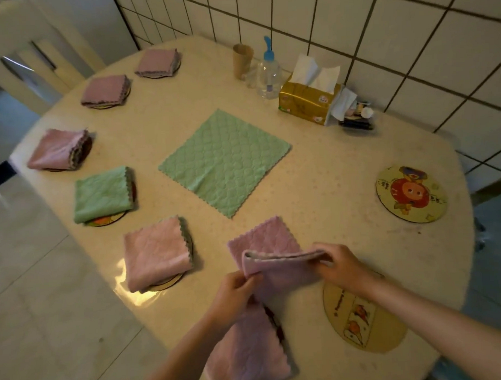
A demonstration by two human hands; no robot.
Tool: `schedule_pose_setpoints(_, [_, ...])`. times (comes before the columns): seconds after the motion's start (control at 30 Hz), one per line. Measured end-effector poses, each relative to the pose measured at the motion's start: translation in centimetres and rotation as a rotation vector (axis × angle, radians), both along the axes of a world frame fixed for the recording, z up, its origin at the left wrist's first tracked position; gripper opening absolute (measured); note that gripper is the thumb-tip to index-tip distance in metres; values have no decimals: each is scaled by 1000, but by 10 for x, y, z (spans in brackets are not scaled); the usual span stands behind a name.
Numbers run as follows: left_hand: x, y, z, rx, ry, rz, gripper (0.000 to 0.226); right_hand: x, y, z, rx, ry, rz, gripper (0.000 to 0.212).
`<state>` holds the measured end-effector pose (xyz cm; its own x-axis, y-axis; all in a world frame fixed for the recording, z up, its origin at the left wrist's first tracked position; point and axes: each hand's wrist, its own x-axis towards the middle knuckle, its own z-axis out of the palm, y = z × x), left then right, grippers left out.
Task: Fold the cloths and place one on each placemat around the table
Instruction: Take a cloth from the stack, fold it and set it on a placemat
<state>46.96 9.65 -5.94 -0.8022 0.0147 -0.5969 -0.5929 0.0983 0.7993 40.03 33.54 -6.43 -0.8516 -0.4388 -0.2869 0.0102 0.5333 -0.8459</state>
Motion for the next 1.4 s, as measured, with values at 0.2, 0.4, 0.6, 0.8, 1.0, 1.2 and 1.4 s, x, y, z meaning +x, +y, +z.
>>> schedule_pose_setpoints(0.2, [-16,-3,-6,212,-178,316,20,-37,-36,-18,199,-96,-144,12])
schedule_pose_setpoints(0.4, [-22,-6,-4,201,-175,319,20,-41,-46,-18,186,13,-95,9])
schedule_pose_setpoints(0.6, [-19,-10,-6,242,-202,349,10,-43,-51,-17,251,-8,-59,29])
schedule_pose_setpoints(0.8, [-39,-14,-1,46,-225,250,33,-54,-63,-15,376,-96,-47,42])
schedule_pose_setpoints(1.0, [-67,-28,-12,-221,-151,199,25,-56,-66,-11,413,-74,-99,34])
schedule_pose_setpoints(1.2, [-71,-47,-18,-557,-46,86,18,-42,-58,-9,452,-19,-256,32])
schedule_pose_setpoints(1.4, [-88,-58,-21,-810,133,-253,30,-25,-29,-5,492,-197,-412,15])
